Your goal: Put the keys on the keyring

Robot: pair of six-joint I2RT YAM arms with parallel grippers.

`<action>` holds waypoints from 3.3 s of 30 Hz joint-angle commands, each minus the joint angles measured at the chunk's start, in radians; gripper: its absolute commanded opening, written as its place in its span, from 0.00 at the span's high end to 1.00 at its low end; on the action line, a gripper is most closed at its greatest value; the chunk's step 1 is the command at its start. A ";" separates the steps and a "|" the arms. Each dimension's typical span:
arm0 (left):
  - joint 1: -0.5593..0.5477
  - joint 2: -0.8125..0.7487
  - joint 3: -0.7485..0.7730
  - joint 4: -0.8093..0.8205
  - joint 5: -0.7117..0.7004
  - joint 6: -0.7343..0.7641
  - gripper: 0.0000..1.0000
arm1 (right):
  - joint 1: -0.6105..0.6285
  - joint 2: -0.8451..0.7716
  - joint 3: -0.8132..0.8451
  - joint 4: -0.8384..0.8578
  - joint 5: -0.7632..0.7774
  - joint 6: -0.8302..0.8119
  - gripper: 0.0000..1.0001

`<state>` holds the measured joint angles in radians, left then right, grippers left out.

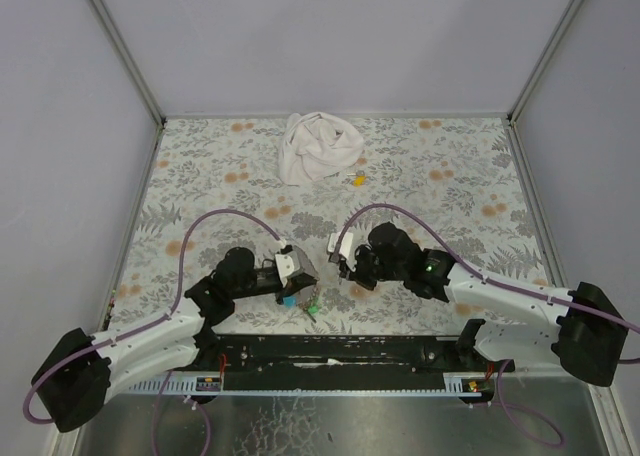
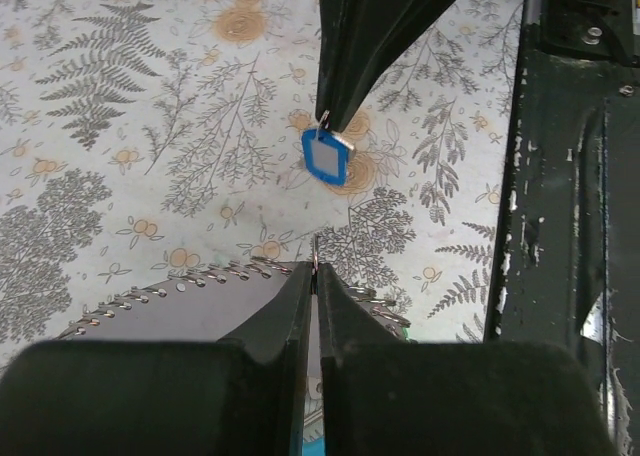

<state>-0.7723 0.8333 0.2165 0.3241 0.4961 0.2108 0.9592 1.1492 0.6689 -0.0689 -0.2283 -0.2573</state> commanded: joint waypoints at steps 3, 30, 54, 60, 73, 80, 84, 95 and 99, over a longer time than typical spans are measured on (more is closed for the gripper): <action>0.003 0.016 0.050 0.081 0.091 0.034 1.00 | -0.006 0.024 0.020 0.079 -0.167 -0.117 1.00; 0.002 0.052 0.067 0.083 0.151 0.042 1.00 | -0.001 0.124 0.139 -0.043 -0.272 -0.192 1.00; 0.002 0.062 0.067 0.098 0.150 0.031 1.00 | 0.020 0.140 0.150 -0.034 -0.237 -0.188 1.00; 0.001 0.065 0.067 0.103 0.153 0.029 1.00 | 0.023 0.128 0.141 -0.018 -0.228 -0.185 1.00; 0.002 0.069 0.067 0.103 0.154 0.027 1.00 | 0.028 0.116 0.132 -0.010 -0.200 -0.177 1.00; 0.002 0.064 0.067 0.095 0.136 0.031 1.00 | 0.028 0.104 0.133 -0.031 -0.168 -0.175 1.00; 0.002 0.068 0.069 0.095 0.137 0.030 1.00 | 0.028 0.103 0.131 -0.030 -0.172 -0.177 1.00; 0.002 0.072 0.070 0.101 0.130 0.025 1.00 | 0.030 0.111 0.135 -0.030 -0.210 -0.184 1.00; 0.002 0.074 0.069 0.104 0.131 0.023 1.00 | 0.032 0.113 0.138 -0.027 -0.216 -0.184 1.00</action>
<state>-0.7723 0.9062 0.2504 0.3450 0.6281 0.2375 0.9810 1.2816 0.7715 -0.1223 -0.4133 -0.4377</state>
